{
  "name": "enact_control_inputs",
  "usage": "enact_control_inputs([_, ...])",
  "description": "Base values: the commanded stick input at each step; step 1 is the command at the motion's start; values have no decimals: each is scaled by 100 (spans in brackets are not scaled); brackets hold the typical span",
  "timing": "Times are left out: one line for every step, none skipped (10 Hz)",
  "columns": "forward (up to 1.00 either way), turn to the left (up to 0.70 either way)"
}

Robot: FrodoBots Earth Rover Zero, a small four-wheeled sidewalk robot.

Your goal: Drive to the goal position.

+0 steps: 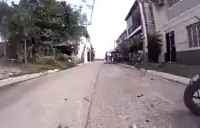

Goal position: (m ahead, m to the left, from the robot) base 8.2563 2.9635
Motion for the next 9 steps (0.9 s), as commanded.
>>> enact_control_inputs([100, 4])
enact_control_inputs([100, 4])
enact_control_inputs([100, 4])
enact_control_inputs([100, 4])
enact_control_inputs([100, 4])
enact_control_inputs([100, 4])
enact_control_inputs([100, 4])
enact_control_inputs([100, 4])
enact_control_inputs([100, 4])
